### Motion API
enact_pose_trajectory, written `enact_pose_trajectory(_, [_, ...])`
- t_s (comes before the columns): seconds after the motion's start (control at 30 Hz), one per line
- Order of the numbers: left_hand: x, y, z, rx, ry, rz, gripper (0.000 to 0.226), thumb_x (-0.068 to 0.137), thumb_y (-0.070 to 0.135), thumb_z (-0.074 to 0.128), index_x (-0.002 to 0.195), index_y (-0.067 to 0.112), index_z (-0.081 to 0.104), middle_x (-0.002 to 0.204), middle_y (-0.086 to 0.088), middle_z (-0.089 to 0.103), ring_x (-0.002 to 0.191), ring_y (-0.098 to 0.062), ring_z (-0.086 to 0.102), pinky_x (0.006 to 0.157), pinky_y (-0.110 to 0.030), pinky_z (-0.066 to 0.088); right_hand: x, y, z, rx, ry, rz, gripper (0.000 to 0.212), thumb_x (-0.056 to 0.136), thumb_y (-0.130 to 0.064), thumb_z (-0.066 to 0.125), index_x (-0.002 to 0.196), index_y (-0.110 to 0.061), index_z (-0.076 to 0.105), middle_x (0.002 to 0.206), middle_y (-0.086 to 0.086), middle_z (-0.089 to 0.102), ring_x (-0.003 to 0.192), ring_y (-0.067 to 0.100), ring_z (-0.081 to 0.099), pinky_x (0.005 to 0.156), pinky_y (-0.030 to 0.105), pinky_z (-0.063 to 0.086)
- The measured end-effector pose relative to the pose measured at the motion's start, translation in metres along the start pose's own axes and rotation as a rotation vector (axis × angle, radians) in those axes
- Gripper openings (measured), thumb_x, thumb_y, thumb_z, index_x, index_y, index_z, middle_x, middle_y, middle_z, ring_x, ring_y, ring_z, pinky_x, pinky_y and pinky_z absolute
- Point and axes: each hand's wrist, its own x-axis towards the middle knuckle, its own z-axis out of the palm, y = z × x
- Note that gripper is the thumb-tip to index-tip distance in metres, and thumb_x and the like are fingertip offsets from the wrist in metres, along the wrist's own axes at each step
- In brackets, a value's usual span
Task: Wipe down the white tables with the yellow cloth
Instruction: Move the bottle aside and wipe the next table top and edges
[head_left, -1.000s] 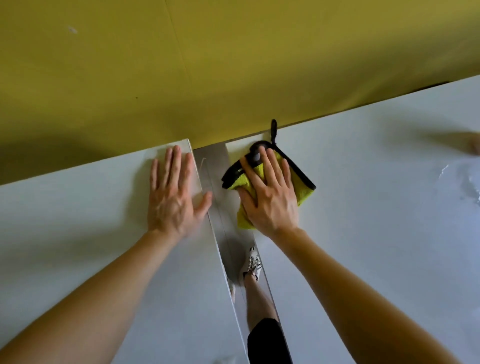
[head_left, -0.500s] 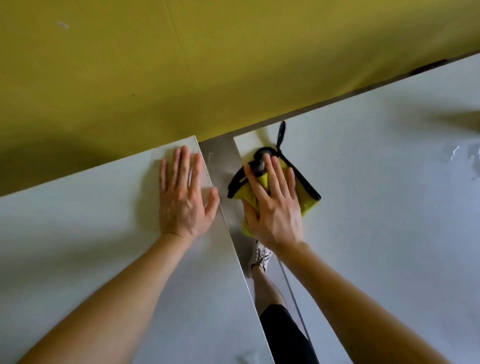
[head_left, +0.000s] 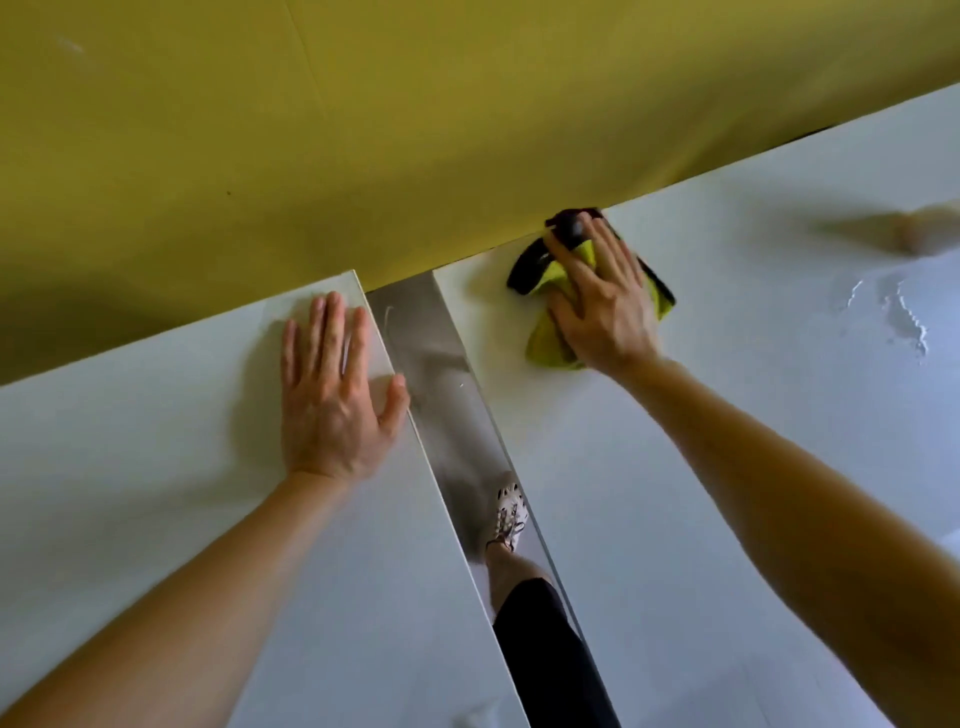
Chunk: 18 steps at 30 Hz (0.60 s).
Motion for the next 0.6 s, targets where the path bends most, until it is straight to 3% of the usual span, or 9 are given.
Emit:
enact_pose_trajectory(0.07, [0.002,0.003,-0.001,0.004,-0.001,0.008,0.079,0.103,0.044,0.054,0.168,0.003,0.036,0.178,-0.022,0.027,0.166,-0.04,0.023,0.132,-0.065,0.02,0.009,0.045,-0.019,0.012,0.048,0.365,0.072,0.098,-0.059,0.043,0.166,-0.036,0.044,0.179,0.01,0.025,0.167,0.028,0.02,0.134,0.052,0.019])
enact_pose_trajectory(0.13, [0.003,0.006,-0.002,0.013,-0.011,0.013,0.079,0.103,0.044,0.052,0.168,0.003,0.036,0.178,-0.021,0.026,0.166,-0.04,0.023,0.132,-0.065,0.02,0.016,0.045,-0.019,-0.006,0.061,0.537,0.079,0.093,-0.059,0.038,0.168,-0.033,0.041,0.181,0.012,0.021,0.168,0.029,0.015,0.135,0.054,0.013])
enact_pose_trajectory(0.2, [0.004,0.008,-0.003,0.021,-0.024,0.011,0.079,0.103,0.045,0.051,0.168,0.003,0.035,0.178,-0.021,0.026,0.166,-0.04,0.023,0.132,-0.065,0.019,0.011,0.004,-0.004,-0.032,0.053,0.413,0.079,0.093,-0.059,0.043,0.168,-0.032,0.042,0.18,0.016,0.02,0.168,0.032,0.014,0.135,0.057,0.01])
enact_pose_trajectory(0.33, [0.005,0.009,-0.007,0.065,-0.036,0.014,0.079,0.101,0.044,0.049,0.167,0.002,0.037,0.176,-0.022,0.029,0.164,-0.043,0.027,0.132,-0.064,0.021,-0.003,-0.08,0.02,-0.018,-0.079,-0.084,0.067,0.106,-0.061,0.047,0.168,-0.035,0.039,0.181,0.012,0.018,0.17,0.029,0.007,0.136,0.055,0.006])
enact_pose_trajectory(0.47, [0.005,0.01,-0.007,0.132,-0.089,0.01,0.076,0.102,0.044,0.047,0.164,0.002,0.039,0.174,-0.023,0.031,0.163,-0.044,0.029,0.132,-0.063,0.022,0.006,-0.034,0.016,0.006,-0.094,-0.272,0.067,0.106,-0.056,0.051,0.168,-0.034,0.04,0.179,0.012,0.025,0.168,0.03,0.016,0.137,0.053,0.011])
enact_pose_trajectory(0.53, [0.01,0.011,-0.013,0.142,-0.109,-0.025,0.071,0.104,0.045,0.047,0.159,0.002,0.045,0.171,-0.022,0.037,0.16,-0.043,0.035,0.13,-0.062,0.027,0.015,0.021,0.005,0.001,-0.016,-0.196,0.066,0.104,-0.053,0.054,0.165,-0.032,0.046,0.177,0.014,0.032,0.166,0.032,0.024,0.135,0.054,0.019])
enact_pose_trajectory(0.6, [0.018,0.022,-0.022,0.124,-0.091,-0.062,0.062,0.106,0.045,0.047,0.151,0.002,0.053,0.162,-0.022,0.046,0.152,-0.043,0.044,0.126,-0.062,0.033,0.028,0.077,-0.013,-0.003,0.071,0.059,0.066,0.103,-0.057,0.053,0.164,-0.033,0.047,0.177,0.013,0.032,0.166,0.031,0.025,0.134,0.053,0.022])
